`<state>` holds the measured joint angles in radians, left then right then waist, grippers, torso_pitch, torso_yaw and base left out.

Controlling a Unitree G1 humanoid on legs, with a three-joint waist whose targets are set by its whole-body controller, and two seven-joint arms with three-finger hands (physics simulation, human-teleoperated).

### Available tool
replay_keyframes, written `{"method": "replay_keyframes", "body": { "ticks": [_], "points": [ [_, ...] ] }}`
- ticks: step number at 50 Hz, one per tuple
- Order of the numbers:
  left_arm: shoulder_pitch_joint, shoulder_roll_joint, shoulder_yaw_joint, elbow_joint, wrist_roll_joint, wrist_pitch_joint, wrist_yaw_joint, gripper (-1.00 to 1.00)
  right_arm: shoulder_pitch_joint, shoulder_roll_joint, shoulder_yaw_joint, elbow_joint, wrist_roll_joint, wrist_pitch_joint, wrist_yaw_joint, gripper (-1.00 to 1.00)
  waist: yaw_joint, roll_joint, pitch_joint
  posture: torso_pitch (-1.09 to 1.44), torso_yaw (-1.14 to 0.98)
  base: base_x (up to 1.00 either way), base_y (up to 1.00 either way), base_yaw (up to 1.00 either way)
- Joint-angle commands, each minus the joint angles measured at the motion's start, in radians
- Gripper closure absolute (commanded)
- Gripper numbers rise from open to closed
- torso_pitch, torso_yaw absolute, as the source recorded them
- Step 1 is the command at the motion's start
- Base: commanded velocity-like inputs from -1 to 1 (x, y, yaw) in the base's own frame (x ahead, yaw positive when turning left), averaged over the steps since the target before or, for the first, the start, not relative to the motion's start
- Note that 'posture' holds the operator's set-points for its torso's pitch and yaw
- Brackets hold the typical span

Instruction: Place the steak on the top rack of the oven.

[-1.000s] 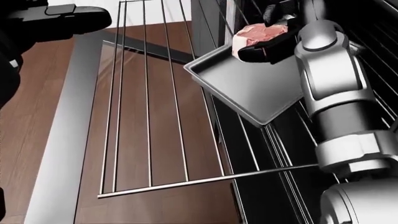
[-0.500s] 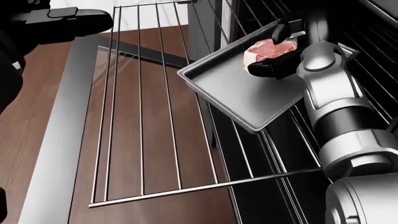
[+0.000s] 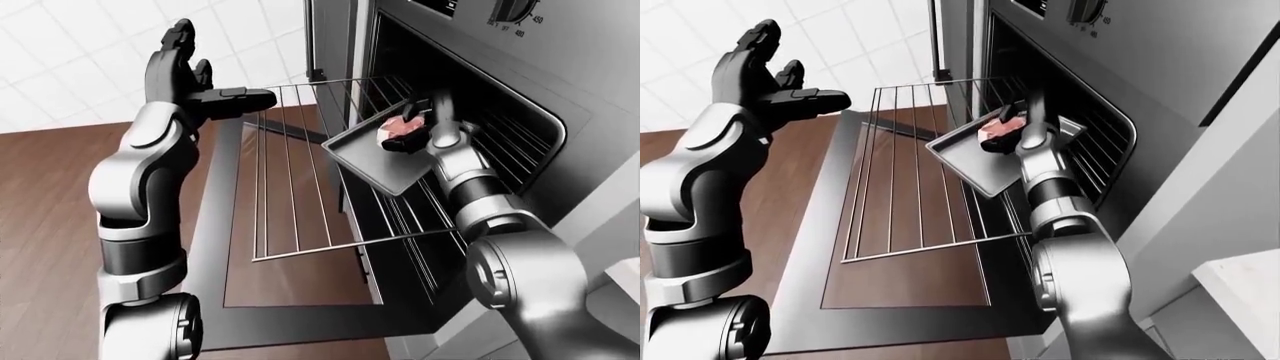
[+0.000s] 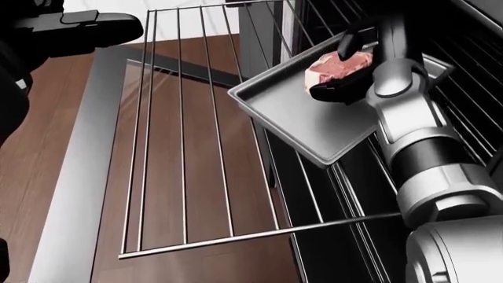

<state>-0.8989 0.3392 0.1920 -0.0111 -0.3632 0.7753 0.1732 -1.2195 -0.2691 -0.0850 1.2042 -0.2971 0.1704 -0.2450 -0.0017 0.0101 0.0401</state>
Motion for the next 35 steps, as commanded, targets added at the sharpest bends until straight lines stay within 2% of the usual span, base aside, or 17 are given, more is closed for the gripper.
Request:
{"method": "replay_keyframes", "body": {
  "ticks": [1,14,15,20,21,22,23,25,27,30,31,32,34,35],
  "points": [
    [-0.035,0.011,0.009,-0.033,0.000,-0.030,0.000,-1.00,-0.047,-0.014,-0.005,-0.049,-0.001,-0.048,-0.017,1.00,0.000,0.000,-0.036,0.00,0.00,0.00,0.00,0.00],
    [-0.034,0.011,0.008,-0.031,0.000,-0.032,-0.002,-1.00,-0.038,-0.011,-0.010,-0.029,0.011,-0.076,-0.036,1.00,0.001,0.000,-0.038,0.00,0.00,0.00,0.00,0.00],
    [-0.034,0.010,0.008,-0.030,0.000,-0.032,-0.002,-1.00,-0.038,-0.011,-0.011,-0.028,0.012,-0.077,-0.036,0.78,0.001,0.000,-0.039,0.00,0.00,0.00,0.00,0.00],
    [-0.034,0.011,0.009,-0.028,0.001,-0.034,-0.003,-1.00,-0.034,-0.009,-0.011,-0.025,0.016,-0.085,-0.039,0.69,0.001,-0.001,-0.039,0.00,0.00,0.00,0.00,0.00],
    [-0.033,0.010,0.008,-0.027,0.002,-0.036,-0.003,-1.00,-0.033,-0.009,-0.012,-0.022,0.016,-0.088,-0.039,0.57,0.001,-0.001,-0.040,0.00,0.00,0.00,0.00,0.00],
    [-0.033,0.009,0.007,-0.026,0.002,-0.037,-0.003,-1.00,-0.032,-0.009,-0.012,-0.023,0.017,-0.089,-0.039,0.32,0.001,-0.001,-0.040,0.00,0.00,0.00,0.00,0.00],
    [-0.033,0.008,0.006,-0.024,0.003,-0.039,-0.004,-1.00,-0.031,-0.009,-0.012,-0.022,0.018,-0.091,-0.040,0.19,0.001,-0.001,-0.040,0.00,0.00,0.00,0.00,0.00],
    [-0.036,0.007,0.004,-0.020,0.005,-0.041,-0.004,-1.00,-0.030,-0.010,-0.012,-0.020,0.019,-0.093,-0.041,0.09,0.002,-0.002,-0.040,0.00,0.00,0.00,0.00,0.00],
    [-0.036,0.006,0.004,-0.018,0.006,-0.043,-0.004,-1.00,-0.030,-0.009,-0.013,-0.020,0.021,-0.094,-0.042,-0.26,0.002,-0.002,-0.041,0.00,0.00,0.00,0.00,0.00],
    [-0.035,0.005,0.004,-0.015,0.007,-0.046,-0.006,-1.00,-0.028,-0.009,-0.012,-0.021,0.021,-0.095,-0.044,-0.40,0.003,-0.002,-0.042,0.00,0.00,0.00,0.00,0.00],
    [-0.034,0.006,0.004,-0.016,0.008,-0.046,-0.007,-1.00,-0.026,-0.008,-0.012,-0.023,0.023,-0.095,-0.042,-0.51,0.003,-0.002,-0.041,0.00,0.00,0.00,0.00,0.00],
    [-0.033,0.006,0.005,-0.017,0.008,-0.045,-0.007,-1.00,-0.026,-0.008,-0.012,-0.024,0.023,-0.095,-0.043,-0.82,0.003,-0.002,-0.041,0.00,0.00,0.00,0.00,0.00],
    [-0.033,0.005,0.005,-0.020,0.007,-0.043,-0.006,-1.00,-0.027,-0.007,-0.012,-0.026,0.024,-0.094,-0.043,-0.87,0.003,-0.002,-0.042,0.00,0.00,0.00,0.00,0.00],
    [-0.031,0.004,0.004,-0.022,0.007,-0.043,-0.006,-1.00,-0.024,-0.008,-0.012,-0.024,0.024,-0.099,-0.043,-1.00,0.003,-0.002,-0.042,0.00,0.00,0.00,0.00,0.00]
  ]
}}
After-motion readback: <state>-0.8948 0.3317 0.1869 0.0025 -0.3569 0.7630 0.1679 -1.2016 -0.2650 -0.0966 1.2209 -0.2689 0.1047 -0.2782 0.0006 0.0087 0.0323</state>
